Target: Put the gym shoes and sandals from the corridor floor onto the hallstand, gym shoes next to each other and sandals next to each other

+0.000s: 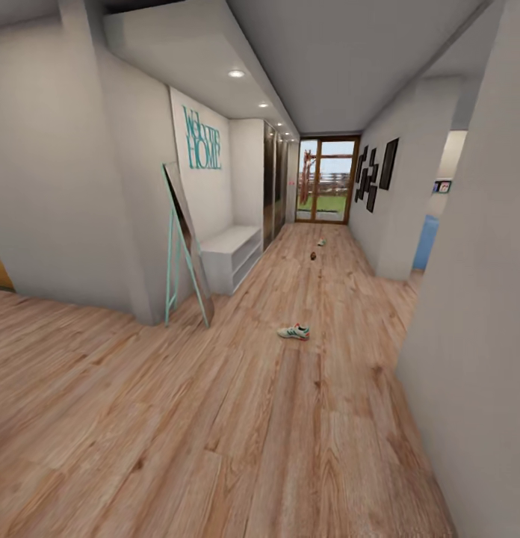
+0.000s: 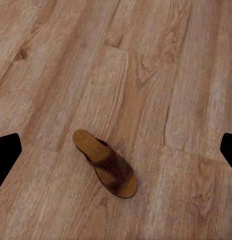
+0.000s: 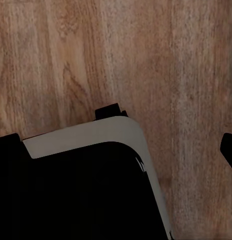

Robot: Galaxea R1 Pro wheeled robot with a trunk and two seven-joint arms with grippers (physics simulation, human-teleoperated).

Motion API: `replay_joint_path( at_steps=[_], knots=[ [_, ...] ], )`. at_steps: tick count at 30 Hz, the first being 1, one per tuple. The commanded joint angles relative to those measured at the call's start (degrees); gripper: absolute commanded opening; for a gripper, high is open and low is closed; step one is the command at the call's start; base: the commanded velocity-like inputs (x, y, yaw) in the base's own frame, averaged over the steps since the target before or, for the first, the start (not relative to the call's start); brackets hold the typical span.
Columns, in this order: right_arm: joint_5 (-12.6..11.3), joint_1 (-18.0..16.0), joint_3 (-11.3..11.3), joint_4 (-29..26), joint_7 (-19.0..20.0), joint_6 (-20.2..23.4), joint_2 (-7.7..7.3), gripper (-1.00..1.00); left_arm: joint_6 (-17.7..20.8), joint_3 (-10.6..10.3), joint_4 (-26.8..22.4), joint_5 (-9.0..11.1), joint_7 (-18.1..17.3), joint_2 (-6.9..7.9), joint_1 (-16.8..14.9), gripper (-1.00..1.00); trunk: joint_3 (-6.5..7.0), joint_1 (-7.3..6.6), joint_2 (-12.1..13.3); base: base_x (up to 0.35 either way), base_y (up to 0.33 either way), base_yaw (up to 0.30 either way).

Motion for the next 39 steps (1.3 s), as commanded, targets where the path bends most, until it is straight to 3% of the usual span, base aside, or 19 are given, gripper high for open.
replay_joint_path(
  at_steps=[1, 14, 23, 39],
  knots=[
    [-0.05, 0.01, -0.07, -0.06, -0.04, -0.11, 0.02, 1.00, -0.16, 0.00, 0.02, 0.31, -0.01, -0.01, -0.03, 1.00, -0.05, 0.00, -0.03, 0.000, 0.000, -0.261],
    [-0.05, 0.01, -0.07, -0.06, -0.04, -0.11, 0.03, 1.00, -0.16, 0.00, 0.04, 0.30, -0.01, -0.01, -0.03, 1.00, -0.05, 0.00, -0.03, 0.000, 0.000, -0.259],
    [-0.05, 0.01, -0.07, -0.06, -0.04, -0.11, 0.03, 1.00, -0.16, -0.19, 0.02, 0.05, -0.02, -0.01, -0.03, 1.00, -0.05, 0.00, -0.03, -0.012, 0.011, -0.044],
    [-0.05, 0.01, -0.07, -0.06, -0.04, -0.11, -0.01, 1.00, -0.16, -0.18, 0.02, 0.07, -0.01, -0.01, -0.01, 1.00, -0.05, 0.00, -0.03, -0.142, 0.242, -0.059]
  ],
)
